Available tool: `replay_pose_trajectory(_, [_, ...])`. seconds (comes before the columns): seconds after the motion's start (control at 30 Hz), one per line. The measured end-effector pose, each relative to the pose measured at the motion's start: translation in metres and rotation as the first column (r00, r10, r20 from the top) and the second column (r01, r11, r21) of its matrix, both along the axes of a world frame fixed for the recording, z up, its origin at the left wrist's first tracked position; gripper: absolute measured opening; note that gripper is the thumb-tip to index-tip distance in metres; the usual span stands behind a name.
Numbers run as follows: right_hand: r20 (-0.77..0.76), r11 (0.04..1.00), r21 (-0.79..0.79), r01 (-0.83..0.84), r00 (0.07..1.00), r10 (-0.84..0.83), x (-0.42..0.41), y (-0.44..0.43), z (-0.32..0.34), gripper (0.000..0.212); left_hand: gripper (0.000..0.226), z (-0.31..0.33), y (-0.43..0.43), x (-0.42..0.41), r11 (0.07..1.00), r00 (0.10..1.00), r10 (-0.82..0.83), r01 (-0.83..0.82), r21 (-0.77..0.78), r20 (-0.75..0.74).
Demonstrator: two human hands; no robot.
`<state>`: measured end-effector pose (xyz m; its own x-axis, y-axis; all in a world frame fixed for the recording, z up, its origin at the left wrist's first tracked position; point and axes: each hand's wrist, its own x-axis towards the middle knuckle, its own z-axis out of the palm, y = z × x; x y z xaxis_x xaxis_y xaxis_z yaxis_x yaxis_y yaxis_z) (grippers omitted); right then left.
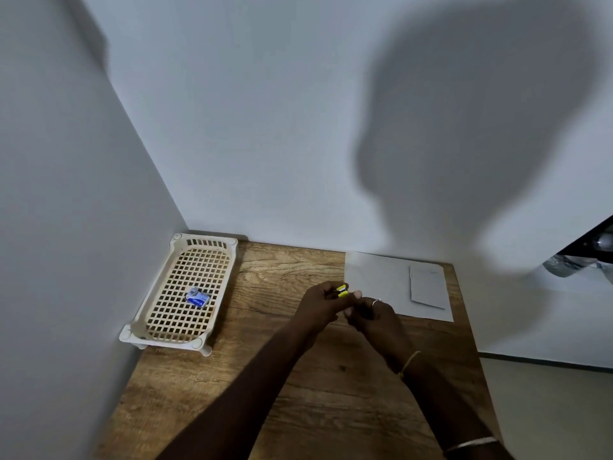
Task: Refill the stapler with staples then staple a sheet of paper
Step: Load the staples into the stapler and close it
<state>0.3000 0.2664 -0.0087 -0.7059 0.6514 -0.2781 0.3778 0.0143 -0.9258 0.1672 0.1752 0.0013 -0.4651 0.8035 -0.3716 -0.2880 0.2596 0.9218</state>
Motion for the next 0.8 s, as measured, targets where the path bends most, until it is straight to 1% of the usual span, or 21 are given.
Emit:
replay_pose_trajectory(0.07, [0.063, 0.983, 0.182, 0.032, 0.997, -0.045, -0.002, 0.0, -0.013, 0.01, 0.037, -0.011, -0.004, -0.003, 1.0, 0.994, 0.011, -0.01, 0.005, -0.106])
replay_pose_trajectory(0.13, [0.169, 0.922, 0.387, 0.02, 0.981, -0.092, -0.003, -0.001, -0.027, 0.012, 0.037, -0.023, -0.01, -0.007, 0.999, 0.967, -0.012, 0.002, -0.037, -0.256])
replay_pose_trajectory(0.2, [0.244, 0.834, 0.551, -0.041, 0.963, -0.113, -0.002, -0.006, -0.041, 0.017, 0.028, -0.036, -0.014, -0.01, 0.993, 0.898, -0.079, 0.034, -0.111, -0.432])
replay_pose_trajectory(0.27, [0.275, 0.774, 0.628, -0.079, 0.953, -0.126, 0.003, -0.011, -0.054, 0.021, 0.024, -0.048, -0.017, -0.008, 0.982, 0.822, -0.138, 0.042, -0.182, -0.553])
replay_pose_trajectory(0.33, [0.305, 0.754, 0.649, -0.103, 0.943, -0.134, 0.007, -0.016, -0.065, 0.028, 0.025, -0.057, -0.02, -0.006, 0.972, 0.758, -0.187, 0.05, -0.23, -0.625])
replay_pose_trajectory(0.43, [0.315, 0.75, 0.655, -0.087, 0.934, -0.167, 0.01, -0.025, -0.076, 0.035, 0.031, -0.069, -0.025, -0.001, 0.945, 0.633, -0.297, 0.084, -0.317, -0.715])
replay_pose_trajectory(0.47, [0.316, 0.748, 0.658, -0.085, 0.933, -0.172, 0.011, -0.026, -0.079, 0.037, 0.031, -0.071, -0.026, 0.0, 0.942, 0.607, -0.309, 0.088, -0.325, -0.732])
replay_pose_trajectory(0.63, [0.359, 0.72, 0.68, -0.143, 0.92, -0.157, 0.016, -0.03, -0.089, 0.036, 0.028, -0.081, -0.03, 0.005, 0.935, 0.527, -0.33, 0.071, -0.347, -0.783])
replay_pose_trajectory(0.8, [0.39, 0.745, 0.648, -0.154, 0.908, -0.151, 0.017, -0.032, -0.093, 0.034, 0.025, -0.085, -0.03, 0.007, 0.938, 0.475, -0.332, 0.078, -0.337, -0.815])
